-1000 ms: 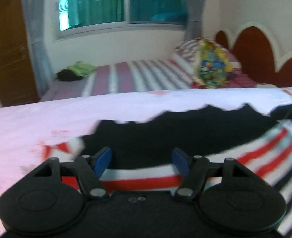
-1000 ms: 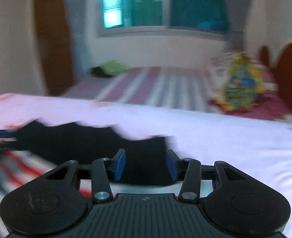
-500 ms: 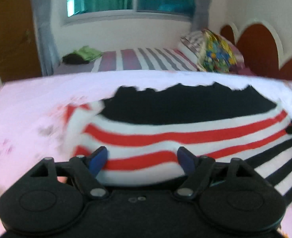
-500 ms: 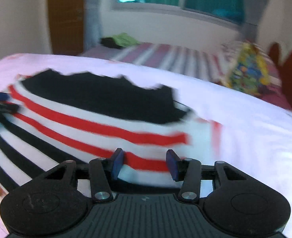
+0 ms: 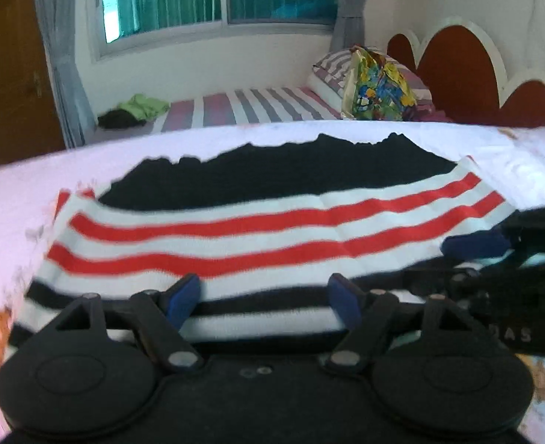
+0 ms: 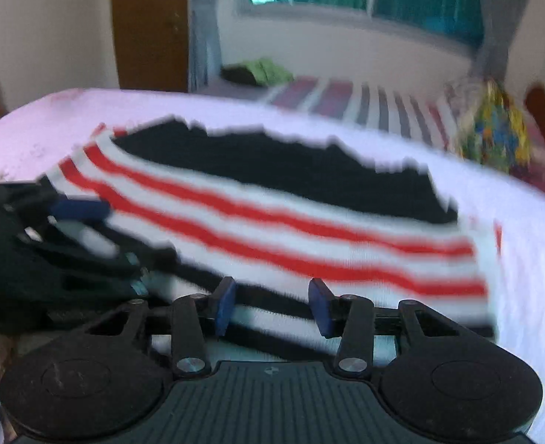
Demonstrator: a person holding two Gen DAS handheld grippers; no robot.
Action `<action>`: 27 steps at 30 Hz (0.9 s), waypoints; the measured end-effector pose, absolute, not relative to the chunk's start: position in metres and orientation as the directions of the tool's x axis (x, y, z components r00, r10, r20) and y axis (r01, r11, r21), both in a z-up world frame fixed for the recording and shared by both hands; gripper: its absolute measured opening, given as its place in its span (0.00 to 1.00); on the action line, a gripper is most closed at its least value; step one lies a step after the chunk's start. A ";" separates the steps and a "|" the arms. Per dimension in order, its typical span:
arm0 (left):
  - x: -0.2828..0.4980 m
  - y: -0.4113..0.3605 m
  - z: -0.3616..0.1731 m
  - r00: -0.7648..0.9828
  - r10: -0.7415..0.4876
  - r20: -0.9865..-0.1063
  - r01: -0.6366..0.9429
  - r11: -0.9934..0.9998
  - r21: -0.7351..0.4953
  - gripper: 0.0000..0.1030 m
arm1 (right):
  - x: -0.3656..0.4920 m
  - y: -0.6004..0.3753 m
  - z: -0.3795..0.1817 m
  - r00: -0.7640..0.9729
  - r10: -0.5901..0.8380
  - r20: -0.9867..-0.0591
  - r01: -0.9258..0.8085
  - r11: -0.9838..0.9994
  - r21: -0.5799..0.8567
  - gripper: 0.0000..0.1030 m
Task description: Fold small clothes
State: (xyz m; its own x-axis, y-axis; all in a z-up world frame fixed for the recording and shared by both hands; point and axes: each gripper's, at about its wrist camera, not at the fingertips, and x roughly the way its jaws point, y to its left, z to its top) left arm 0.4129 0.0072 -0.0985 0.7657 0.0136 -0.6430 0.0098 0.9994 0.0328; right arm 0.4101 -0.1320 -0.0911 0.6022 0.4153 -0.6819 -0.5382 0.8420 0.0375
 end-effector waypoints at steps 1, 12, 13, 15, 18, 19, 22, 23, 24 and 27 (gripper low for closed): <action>0.408 0.008 -0.098 0.767 0.018 -0.642 0.014 0.999 0.046 0.74 | 0.403 -0.132 -0.091 0.604 0.412 -0.682 -0.547 0.837 0.021 0.43; 0.382 0.029 -0.096 0.777 0.068 -0.626 -0.019 0.996 0.084 0.74 | 0.379 -0.137 -0.094 0.609 0.399 -0.685 -0.583 0.811 -0.046 0.43; 0.376 0.039 -0.097 0.777 0.075 -0.625 -0.025 0.996 0.089 0.75 | 0.376 -0.148 -0.094 0.619 0.386 -0.684 -0.578 0.814 -0.064 0.43; 0.364 0.055 -0.099 0.775 0.090 -0.625 -0.021 0.993 0.117 0.75 | 0.376 -0.172 -0.093 0.641 0.341 -0.688 -0.538 0.838 -0.086 0.43; 0.347 0.084 -0.098 0.779 0.112 -0.617 -0.046 0.992 0.121 0.76 | 0.379 -0.216 -0.095 0.657 0.263 -0.706 -0.459 0.883 -0.099 0.43; 0.343 0.097 -0.098 0.776 0.108 -0.621 -0.063 0.994 0.094 0.76 | 0.381 -0.228 -0.095 0.650 0.259 -0.714 -0.442 0.894 -0.078 0.43; 0.337 0.114 -0.099 0.773 0.084 -0.629 -0.061 0.996 0.058 0.76 | 0.377 -0.242 -0.097 0.636 0.281 -0.719 -0.441 0.896 -0.040 0.43; 0.339 0.113 -0.098 0.771 0.082 -0.632 -0.054 0.997 0.063 0.75 | 0.376 -0.237 -0.097 0.641 0.264 -0.720 -0.446 0.892 -0.070 0.43; 0.341 0.114 -0.094 0.766 0.087 -0.636 -0.069 0.996 0.052 0.75 | 0.377 -0.231 -0.094 0.646 0.251 -0.721 -0.440 0.894 -0.084 0.43; 0.339 0.099 -0.078 0.796 0.114 -0.594 -0.077 0.993 0.087 0.73 | 0.374 -0.226 -0.077 0.669 0.289 -0.685 -0.425 0.904 -0.034 0.43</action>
